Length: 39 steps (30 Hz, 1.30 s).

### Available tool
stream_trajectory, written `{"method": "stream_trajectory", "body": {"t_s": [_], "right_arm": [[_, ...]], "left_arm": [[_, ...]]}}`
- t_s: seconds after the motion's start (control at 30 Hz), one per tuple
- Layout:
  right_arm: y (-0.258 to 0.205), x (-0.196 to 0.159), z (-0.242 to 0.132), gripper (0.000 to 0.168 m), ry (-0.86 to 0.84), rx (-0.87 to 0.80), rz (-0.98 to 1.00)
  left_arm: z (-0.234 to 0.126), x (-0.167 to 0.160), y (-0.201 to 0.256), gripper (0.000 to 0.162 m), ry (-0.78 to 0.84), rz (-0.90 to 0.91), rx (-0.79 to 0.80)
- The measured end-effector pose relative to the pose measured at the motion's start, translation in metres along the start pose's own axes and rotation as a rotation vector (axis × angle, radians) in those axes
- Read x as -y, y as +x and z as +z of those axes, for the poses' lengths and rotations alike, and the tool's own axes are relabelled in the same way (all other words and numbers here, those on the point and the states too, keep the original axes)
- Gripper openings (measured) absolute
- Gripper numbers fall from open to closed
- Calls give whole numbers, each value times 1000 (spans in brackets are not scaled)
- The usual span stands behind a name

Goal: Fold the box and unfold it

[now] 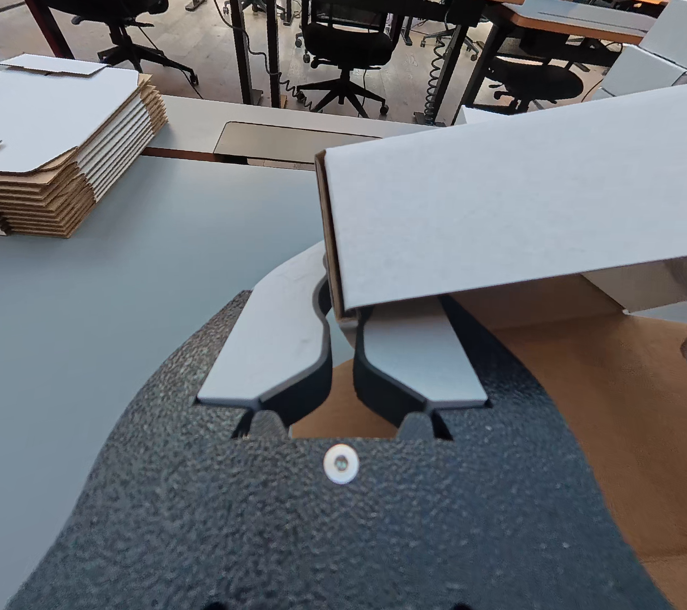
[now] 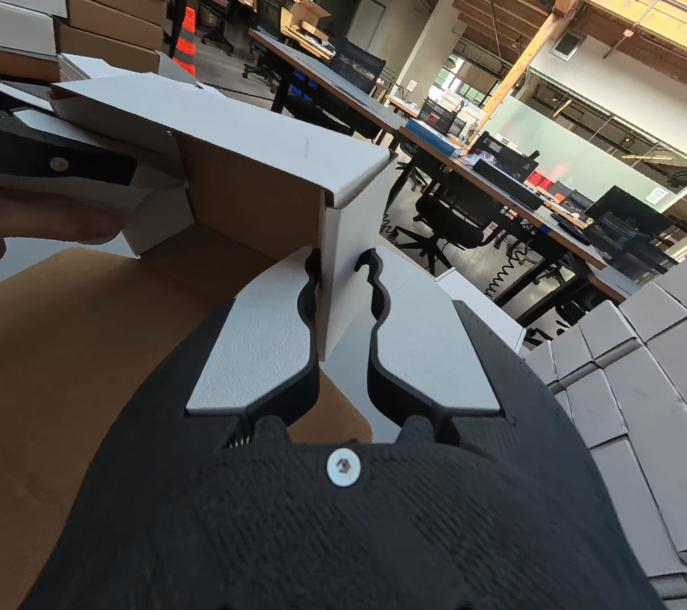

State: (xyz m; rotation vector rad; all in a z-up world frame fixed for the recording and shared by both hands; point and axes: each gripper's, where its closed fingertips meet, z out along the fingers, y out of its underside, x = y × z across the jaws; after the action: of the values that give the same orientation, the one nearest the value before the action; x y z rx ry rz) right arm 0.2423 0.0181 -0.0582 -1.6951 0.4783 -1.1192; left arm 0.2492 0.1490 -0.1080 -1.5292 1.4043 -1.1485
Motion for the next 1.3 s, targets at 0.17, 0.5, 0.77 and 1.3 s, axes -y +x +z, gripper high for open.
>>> {"method": "stream_trajectory", "body": {"t_s": [0.17,0.5,0.77,1.3], "right_arm": [[-1,-12,6,24,-26,-62,-24],[5,-14,0,30,121,-165,-18],[7,-15,-5,33,203,-206,-24],[7,-28,20,14,-14,-173,85]], "left_arm": [[-1,-1,-2,6,-1,43,39],[-2,7,3,6,74,0,49],[-3,10,8,6,71,21,35],[9,3,-6,2,117,54,150]]}}
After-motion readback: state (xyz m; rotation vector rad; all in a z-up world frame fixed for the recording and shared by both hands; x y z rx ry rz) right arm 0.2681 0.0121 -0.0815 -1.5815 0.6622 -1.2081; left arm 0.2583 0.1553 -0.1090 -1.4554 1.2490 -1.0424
